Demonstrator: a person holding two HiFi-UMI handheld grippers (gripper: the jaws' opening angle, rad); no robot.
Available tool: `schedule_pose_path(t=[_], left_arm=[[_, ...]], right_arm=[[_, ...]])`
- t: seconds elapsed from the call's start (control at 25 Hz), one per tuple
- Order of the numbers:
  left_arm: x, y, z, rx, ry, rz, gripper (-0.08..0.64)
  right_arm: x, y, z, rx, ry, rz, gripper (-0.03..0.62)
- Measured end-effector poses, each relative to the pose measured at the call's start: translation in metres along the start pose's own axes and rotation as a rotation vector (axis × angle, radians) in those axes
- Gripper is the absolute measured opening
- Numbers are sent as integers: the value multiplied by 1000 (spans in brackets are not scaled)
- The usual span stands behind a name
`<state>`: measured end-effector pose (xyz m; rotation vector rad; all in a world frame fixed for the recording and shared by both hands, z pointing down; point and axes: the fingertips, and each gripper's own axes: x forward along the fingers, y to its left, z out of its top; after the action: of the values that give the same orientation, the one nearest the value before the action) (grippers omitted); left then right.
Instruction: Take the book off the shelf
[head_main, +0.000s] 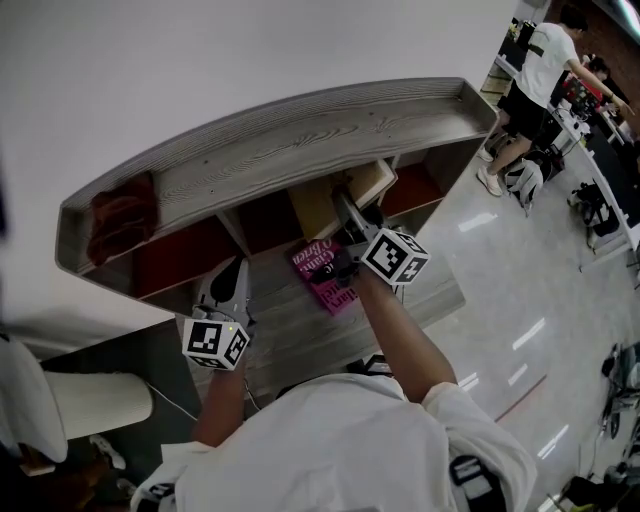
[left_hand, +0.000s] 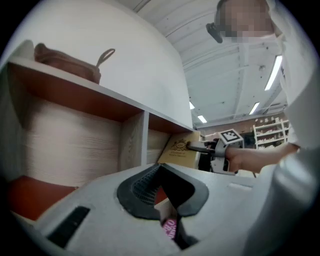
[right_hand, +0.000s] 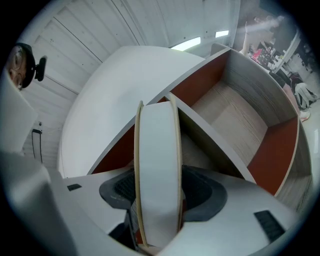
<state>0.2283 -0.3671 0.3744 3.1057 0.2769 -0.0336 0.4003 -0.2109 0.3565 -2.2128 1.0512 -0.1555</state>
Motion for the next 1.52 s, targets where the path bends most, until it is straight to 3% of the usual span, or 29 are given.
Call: schedule_pose_path(t=[0.16, 0.28, 1.52], left_arm=[[-10, 21, 3, 63, 10, 163, 14], [-17, 28, 4, 55, 6, 206, 14], [-45, -6, 7, -6, -52, 20, 14]], right_arm=[[-1, 0, 1, -4, 3, -1, 244], [-2, 0, 1, -9, 1, -10, 241], [-86, 33, -10, -41, -41, -81, 225]])
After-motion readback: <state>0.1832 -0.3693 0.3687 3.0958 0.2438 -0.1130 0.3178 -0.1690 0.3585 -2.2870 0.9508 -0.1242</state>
